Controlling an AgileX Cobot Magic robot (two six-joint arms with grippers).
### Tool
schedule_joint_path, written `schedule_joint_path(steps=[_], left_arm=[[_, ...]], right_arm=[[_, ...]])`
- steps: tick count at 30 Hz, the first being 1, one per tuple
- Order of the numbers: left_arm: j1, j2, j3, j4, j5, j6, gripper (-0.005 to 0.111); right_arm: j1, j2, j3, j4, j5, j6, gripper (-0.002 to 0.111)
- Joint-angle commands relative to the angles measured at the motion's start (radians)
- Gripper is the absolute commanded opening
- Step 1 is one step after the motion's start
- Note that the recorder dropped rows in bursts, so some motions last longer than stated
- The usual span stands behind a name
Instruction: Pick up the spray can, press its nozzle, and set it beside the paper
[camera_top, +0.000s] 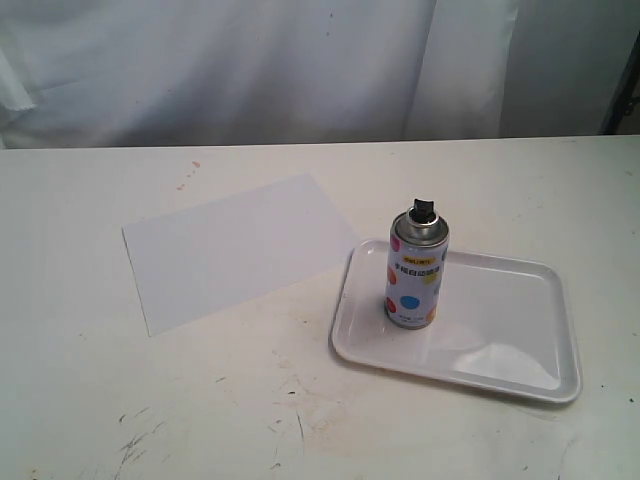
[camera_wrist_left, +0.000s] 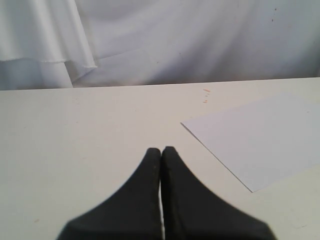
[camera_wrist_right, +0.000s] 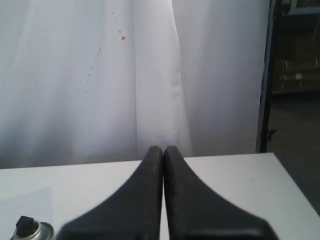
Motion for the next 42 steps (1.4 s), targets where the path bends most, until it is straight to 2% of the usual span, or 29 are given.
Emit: schedule_joint_path(steps=[1, 5, 9, 10, 11, 13, 15, 22, 25, 42], left_arm=[[0.0, -0.005, 0.005, -0.004, -0.01, 0.005, 0.0], [0.0, -0.005, 0.005, -0.004, -0.01, 0.007, 0.0], [0.0, -0.005, 0.005, -0.004, -0.01, 0.007, 0.0], [0.0, -0.005, 0.005, -0.004, -0.01, 0.007, 0.0], [0.0, -0.005, 0.005, -0.004, -0.01, 0.007, 0.0], [0.0, -0.005, 0.005, -0.004, -0.01, 0.005, 0.0], [0.0, -0.005, 0.005, -0.004, -0.01, 0.005, 0.0], [0.0, -0.005, 0.005, -0.004, -0.01, 0.007, 0.0], [0.0, -0.005, 0.005, -0.004, -0.01, 0.007, 0.0], [0.0, -0.005, 0.005, -0.004, -0.01, 0.005, 0.0]], right_arm=[[-0.051, -0.141, 0.007, -0.024, 0.074, -0.013, 0.0], [-0.054, -0.189, 0.007, -0.024, 0.082, -0.013, 0.0], [-0.054, -0.196, 0.034, -0.061, 0.18, 0.017, 0.0], [-0.054, -0.227, 0.069, -0.224, 0.227, 0.174, 0.0], [-0.054, -0.258, 0.117, -0.438, 0.242, 0.437, 0.0], [-0.054, -0.298, 0.163, -0.603, 0.242, 0.64, 0.0], [-0.054, -0.341, 0.204, -0.721, 0.242, 0.754, 0.0], [-0.054, -0.495, 0.385, -0.745, 0.233, 0.756, 0.0], [-0.054, -0.495, 0.385, -0.753, 0.314, 0.749, 0.0], [-0.054, -0.515, 0.385, -0.755, 0.34, 0.745, 0.0]])
